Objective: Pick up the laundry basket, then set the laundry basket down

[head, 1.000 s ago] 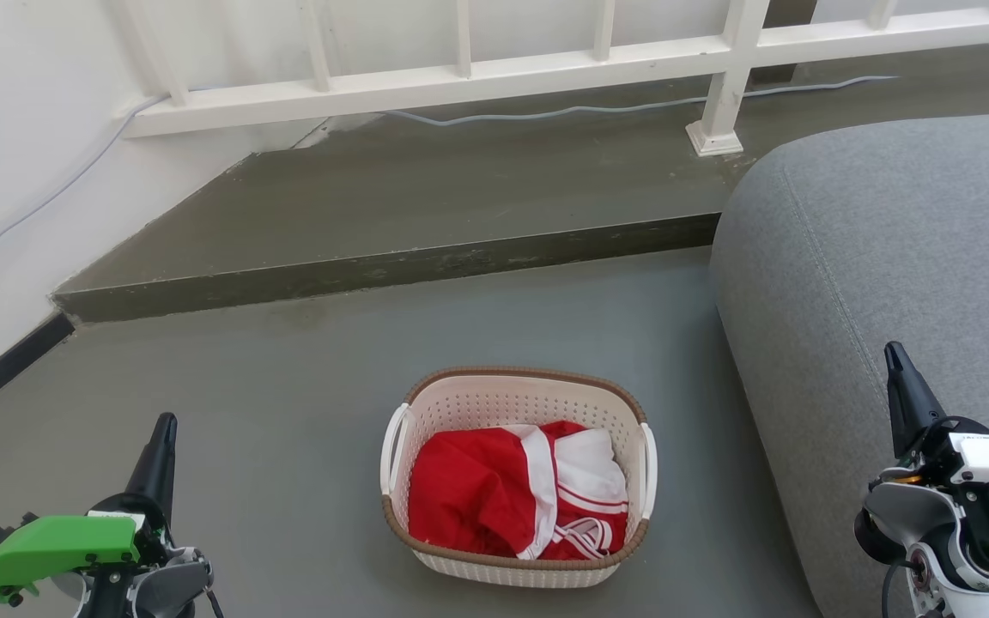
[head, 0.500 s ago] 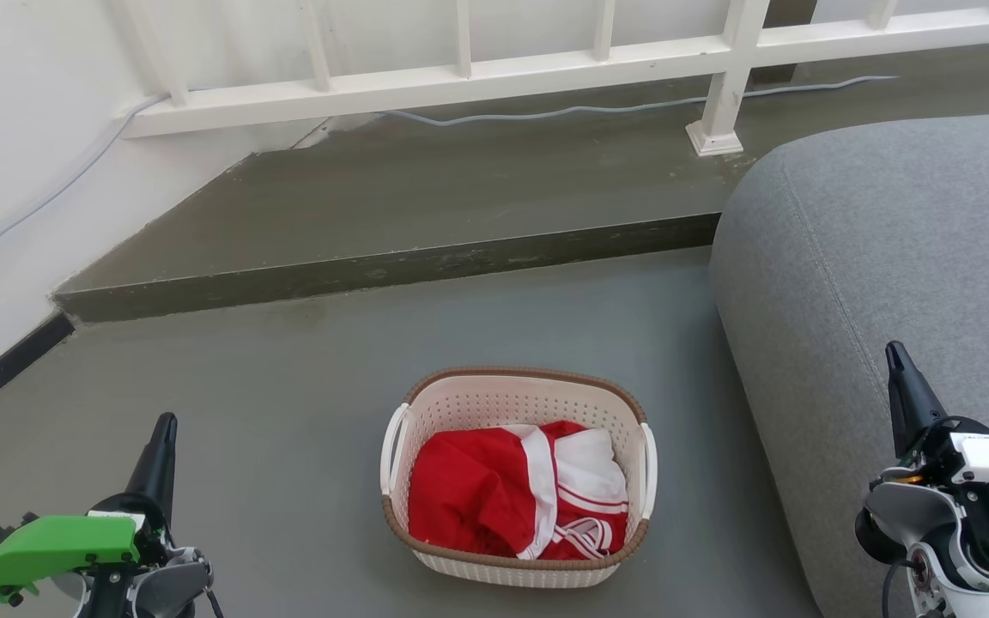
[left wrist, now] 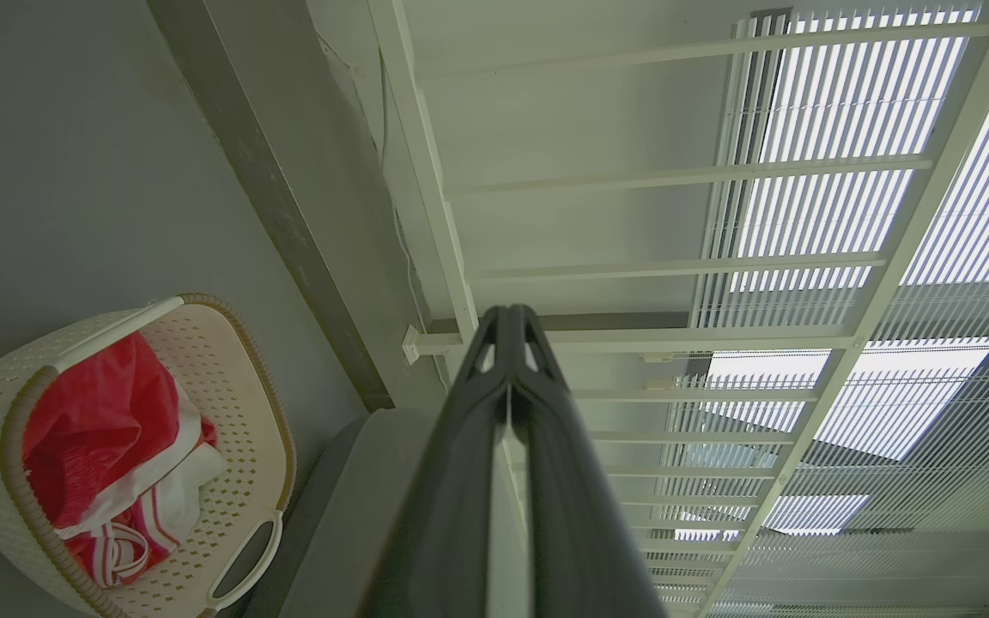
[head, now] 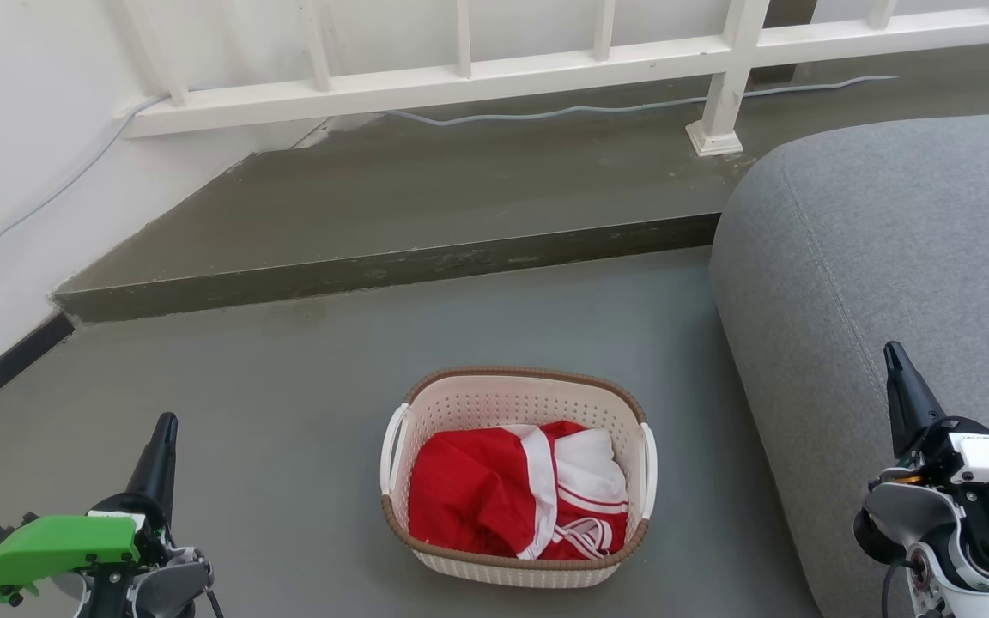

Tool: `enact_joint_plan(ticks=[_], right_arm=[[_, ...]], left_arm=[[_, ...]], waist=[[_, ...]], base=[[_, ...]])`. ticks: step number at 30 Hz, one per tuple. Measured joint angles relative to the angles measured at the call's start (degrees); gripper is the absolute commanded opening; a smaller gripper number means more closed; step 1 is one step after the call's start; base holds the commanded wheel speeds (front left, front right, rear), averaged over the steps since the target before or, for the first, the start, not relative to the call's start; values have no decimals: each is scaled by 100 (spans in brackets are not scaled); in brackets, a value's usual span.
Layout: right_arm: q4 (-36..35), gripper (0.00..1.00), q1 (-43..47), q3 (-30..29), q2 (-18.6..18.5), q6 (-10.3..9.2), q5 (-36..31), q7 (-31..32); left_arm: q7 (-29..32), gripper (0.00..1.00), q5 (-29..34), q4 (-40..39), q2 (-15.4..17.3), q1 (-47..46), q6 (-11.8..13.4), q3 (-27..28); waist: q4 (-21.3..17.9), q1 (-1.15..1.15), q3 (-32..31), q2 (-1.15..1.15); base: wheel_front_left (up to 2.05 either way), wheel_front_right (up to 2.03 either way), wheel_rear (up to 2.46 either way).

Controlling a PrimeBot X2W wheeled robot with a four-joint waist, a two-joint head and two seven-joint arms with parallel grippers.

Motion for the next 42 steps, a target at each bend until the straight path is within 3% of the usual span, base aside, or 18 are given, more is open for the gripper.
enact_joint_plan(ticks=[42], right_arm=[[-3,0,0,-31,9,0,-34,8]], left_arm=[[0,0,1,0,-1,0,0,2]], waist=[[0,0,0,0]], base=[[0,0,0]])
